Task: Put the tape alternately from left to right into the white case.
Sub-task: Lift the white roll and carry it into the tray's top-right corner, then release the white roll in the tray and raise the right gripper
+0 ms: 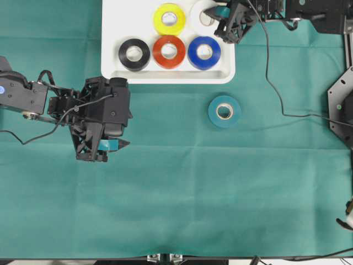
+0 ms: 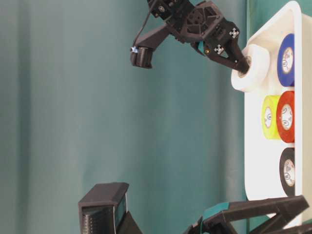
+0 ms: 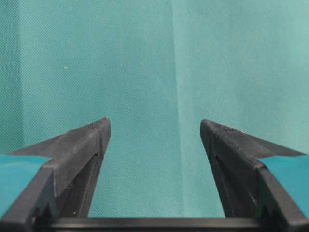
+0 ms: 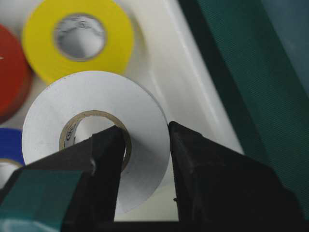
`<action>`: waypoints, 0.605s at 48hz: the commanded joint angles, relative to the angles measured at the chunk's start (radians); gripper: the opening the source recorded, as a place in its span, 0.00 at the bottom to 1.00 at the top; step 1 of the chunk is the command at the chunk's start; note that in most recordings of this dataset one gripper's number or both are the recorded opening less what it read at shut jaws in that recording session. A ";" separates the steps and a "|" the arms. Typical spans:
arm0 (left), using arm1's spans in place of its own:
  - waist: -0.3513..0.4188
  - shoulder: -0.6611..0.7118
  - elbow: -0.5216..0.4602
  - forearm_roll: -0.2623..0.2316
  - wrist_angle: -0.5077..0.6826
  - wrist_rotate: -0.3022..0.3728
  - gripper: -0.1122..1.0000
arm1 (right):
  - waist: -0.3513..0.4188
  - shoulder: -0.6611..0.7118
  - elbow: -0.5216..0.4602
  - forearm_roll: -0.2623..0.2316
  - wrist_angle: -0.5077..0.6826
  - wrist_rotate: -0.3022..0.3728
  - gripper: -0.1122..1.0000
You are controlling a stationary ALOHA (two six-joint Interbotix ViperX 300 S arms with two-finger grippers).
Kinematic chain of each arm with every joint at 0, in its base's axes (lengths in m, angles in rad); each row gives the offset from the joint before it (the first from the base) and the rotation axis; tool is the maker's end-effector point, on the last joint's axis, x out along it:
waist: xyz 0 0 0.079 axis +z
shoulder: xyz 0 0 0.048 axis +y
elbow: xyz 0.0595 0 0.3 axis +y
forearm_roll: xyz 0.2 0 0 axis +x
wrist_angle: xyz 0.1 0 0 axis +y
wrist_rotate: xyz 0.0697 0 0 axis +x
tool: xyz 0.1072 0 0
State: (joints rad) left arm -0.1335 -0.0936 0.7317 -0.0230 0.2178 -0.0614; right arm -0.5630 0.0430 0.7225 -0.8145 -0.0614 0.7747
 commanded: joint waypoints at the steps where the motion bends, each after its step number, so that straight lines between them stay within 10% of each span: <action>1: 0.000 -0.014 -0.009 -0.003 -0.006 -0.002 0.94 | -0.003 0.002 -0.023 -0.002 -0.014 -0.002 0.39; 29: 0.000 -0.015 -0.008 -0.003 -0.006 -0.003 0.94 | -0.012 0.021 -0.034 -0.003 -0.011 -0.002 0.39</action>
State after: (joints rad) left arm -0.1335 -0.0936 0.7317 -0.0245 0.2194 -0.0629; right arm -0.5676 0.0767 0.7133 -0.8145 -0.0690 0.7747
